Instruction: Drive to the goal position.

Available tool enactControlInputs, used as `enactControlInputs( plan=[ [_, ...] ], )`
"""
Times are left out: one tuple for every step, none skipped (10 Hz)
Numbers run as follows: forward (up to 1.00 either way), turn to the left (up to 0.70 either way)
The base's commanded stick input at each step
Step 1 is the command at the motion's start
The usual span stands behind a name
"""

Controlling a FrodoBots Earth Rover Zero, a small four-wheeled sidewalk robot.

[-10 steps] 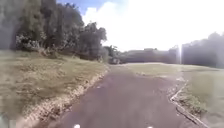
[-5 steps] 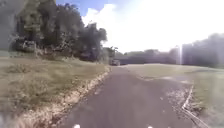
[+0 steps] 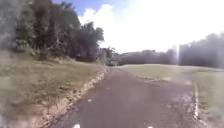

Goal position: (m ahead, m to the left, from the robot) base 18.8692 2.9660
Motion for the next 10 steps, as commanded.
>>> enactControlInputs(
  plan=[
    [0.7,-0.35],
    [0.7,-0.35],
    [0.7,0.0],
    [0.7,0.0],
    [0.7,0.0],
    [0.7,0.0],
    [0.7,0.0],
    [0.7,-0.17],
    [0.7,-0.28],
    [0.7,-0.3]
  ],
)
